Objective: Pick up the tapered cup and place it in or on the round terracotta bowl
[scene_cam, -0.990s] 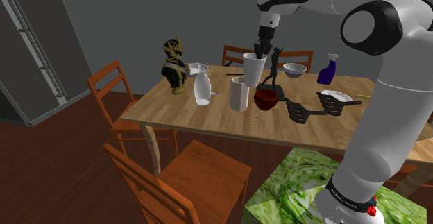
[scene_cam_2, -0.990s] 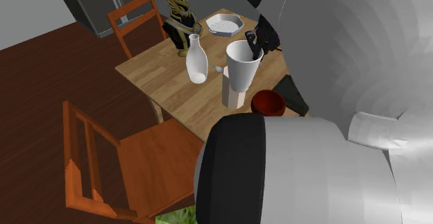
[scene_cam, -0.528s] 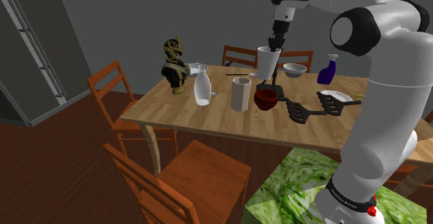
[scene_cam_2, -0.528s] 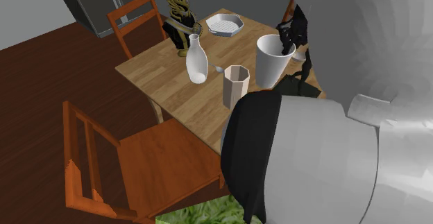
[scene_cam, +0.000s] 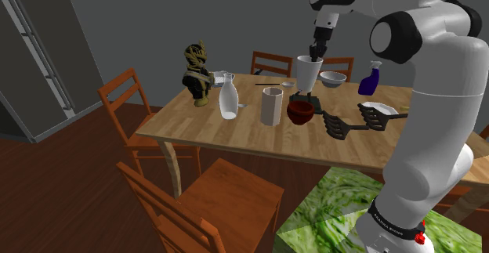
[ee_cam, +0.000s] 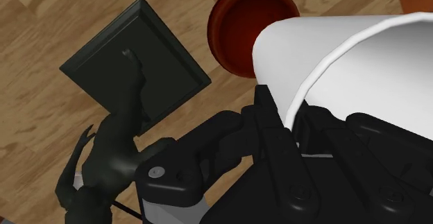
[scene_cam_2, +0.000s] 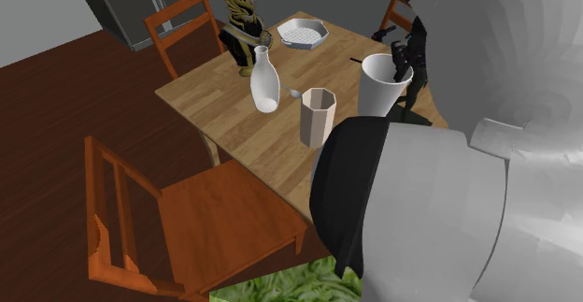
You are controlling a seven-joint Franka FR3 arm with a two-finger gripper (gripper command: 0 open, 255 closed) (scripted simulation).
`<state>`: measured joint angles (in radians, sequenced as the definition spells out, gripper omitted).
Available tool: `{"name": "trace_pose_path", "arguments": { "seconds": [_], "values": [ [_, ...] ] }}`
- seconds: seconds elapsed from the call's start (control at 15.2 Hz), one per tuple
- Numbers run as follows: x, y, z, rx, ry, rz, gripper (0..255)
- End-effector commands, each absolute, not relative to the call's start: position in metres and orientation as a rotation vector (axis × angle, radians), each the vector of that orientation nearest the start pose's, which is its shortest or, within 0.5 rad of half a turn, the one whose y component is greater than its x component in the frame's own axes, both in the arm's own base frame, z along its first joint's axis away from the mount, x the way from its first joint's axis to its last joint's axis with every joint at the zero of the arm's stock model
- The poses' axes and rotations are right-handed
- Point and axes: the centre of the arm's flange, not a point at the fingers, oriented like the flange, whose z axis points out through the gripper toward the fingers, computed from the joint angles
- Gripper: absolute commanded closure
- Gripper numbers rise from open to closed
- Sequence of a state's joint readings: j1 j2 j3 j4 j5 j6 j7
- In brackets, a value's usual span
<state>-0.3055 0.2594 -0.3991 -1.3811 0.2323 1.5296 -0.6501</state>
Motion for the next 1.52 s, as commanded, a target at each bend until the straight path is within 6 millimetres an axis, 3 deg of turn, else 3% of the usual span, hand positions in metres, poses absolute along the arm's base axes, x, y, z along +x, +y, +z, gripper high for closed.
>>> {"name": "trace_pose_path", "arguments": {
  "seconds": [0.0,1.06,1.45],
  "values": [
    [0.51,-0.359,0.558,-2.981,0.071,-0.019,255],
    [0.51,-0.359,0.475,-2.981,0.071,-0.019,255],
    [0.51,-0.359,0.475,-2.981,0.071,-0.019,255]
  ]
}}
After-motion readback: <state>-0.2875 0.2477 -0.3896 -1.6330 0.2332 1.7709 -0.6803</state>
